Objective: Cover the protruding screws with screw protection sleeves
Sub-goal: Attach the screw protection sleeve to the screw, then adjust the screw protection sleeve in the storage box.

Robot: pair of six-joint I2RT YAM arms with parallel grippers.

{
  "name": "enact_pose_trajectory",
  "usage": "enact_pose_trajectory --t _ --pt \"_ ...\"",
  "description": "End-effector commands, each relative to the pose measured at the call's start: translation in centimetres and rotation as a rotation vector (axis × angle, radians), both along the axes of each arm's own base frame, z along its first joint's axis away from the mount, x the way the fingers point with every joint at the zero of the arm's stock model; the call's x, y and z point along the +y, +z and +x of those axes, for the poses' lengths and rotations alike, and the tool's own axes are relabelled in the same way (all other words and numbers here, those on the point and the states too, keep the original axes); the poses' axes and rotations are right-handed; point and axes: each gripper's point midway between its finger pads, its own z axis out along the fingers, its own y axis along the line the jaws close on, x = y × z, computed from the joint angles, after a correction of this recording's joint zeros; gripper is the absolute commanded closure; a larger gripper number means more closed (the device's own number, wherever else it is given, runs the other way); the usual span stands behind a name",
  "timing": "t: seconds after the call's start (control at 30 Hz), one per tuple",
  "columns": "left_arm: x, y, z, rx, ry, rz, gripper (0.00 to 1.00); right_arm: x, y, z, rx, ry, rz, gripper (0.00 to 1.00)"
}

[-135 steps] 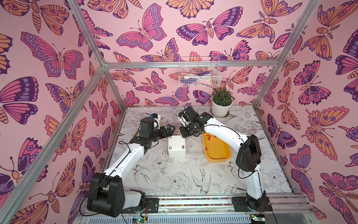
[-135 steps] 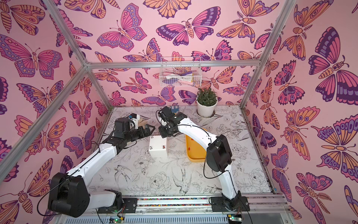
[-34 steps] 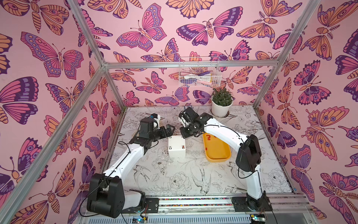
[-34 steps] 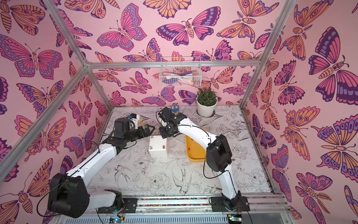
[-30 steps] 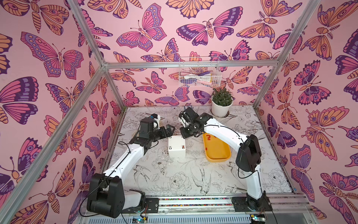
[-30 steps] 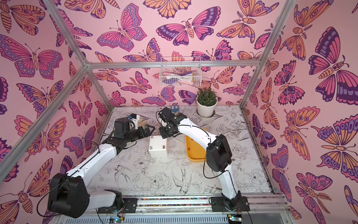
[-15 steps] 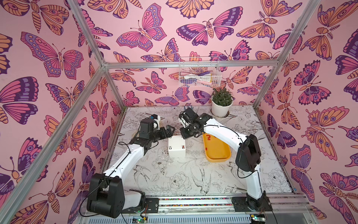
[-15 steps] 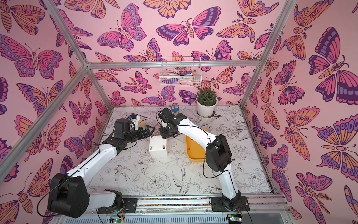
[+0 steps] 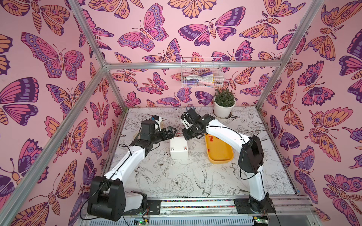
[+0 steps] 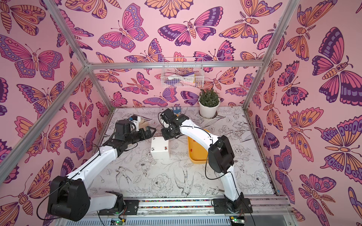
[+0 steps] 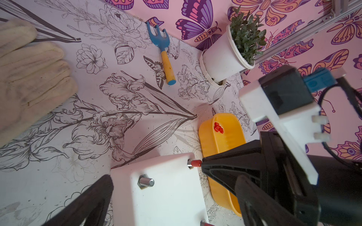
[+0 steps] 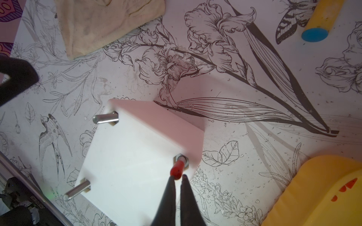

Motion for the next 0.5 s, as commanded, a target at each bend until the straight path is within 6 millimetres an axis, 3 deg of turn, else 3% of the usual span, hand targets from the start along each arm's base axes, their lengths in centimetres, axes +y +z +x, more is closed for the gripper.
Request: enact_pose_trajectory --t 0.0,0.2,0.47 --pt "0.2 0.1 -0.3 -0.011 0.003 -0.009 0.0 -1.2 -3.5 -0.4 0.071 -0.016 -0.073 0.91" --pt "0.3 0.2 -0.1 -0.014 0.007 -0.007 0.0 -1.3 -3.0 -0.2 0.063 -0.025 -0.065 0.91" --pt "0.2 1.4 0.3 -0.031 0.011 -0.024 0.0 -1.7 1.0 0.2 -0.017 -0.045 -0.012 0.89"
